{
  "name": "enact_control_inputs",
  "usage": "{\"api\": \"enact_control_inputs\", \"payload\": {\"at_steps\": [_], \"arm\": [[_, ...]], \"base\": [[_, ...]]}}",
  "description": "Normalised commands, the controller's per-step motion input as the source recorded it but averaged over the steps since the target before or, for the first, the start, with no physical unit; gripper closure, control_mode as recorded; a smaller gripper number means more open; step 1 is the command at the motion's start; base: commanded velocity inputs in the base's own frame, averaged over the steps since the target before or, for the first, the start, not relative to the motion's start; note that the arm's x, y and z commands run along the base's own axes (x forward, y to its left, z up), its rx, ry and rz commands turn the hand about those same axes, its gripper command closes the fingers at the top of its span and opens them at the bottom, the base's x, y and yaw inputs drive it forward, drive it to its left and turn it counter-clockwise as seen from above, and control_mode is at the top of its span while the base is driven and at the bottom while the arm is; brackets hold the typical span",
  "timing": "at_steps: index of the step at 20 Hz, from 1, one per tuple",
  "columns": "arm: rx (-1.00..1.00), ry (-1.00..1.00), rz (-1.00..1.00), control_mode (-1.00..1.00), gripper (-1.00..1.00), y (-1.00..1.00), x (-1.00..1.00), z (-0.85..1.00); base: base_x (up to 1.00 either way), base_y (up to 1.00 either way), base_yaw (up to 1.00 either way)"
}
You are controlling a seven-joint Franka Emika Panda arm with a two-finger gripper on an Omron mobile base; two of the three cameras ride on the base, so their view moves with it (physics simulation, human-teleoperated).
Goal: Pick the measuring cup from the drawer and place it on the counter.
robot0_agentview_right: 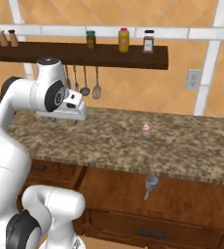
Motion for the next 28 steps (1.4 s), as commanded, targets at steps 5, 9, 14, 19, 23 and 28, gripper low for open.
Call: {"api": "enact_control_inputs", "payload": {"at_steps": [5, 9, 14, 19, 23, 28], "arm": [[0.0, 0.0, 0.0, 1.0, -1.0, 0.0, 0.0, 0.0], [0.0, 0.0, 0.0, 1.0, -1.0, 0.0, 0.0, 0.0], [0.0, 0.0, 0.0, 1.0, -1.0, 0.0, 0.0, 0.0], [0.0, 0.0, 0.0, 1.0, -1.0, 0.0, 0.0, 0.0], [0.0, 0.0, 0.0, 1.0, -1.0, 0.0, 0.0, 0.0], [0.0, 0.02, -0.09, -1.0, -1.0, -0.23, 0.01, -0.07]], "base": [[0.0, 0.99, -0.01], [0.0, 0.76, -0.23], [0.02, 0.39, -0.49], [0.17, 0.2, -0.57], [0.2, 0.05, -0.48], [0.04, 0.0, -0.05]]}}
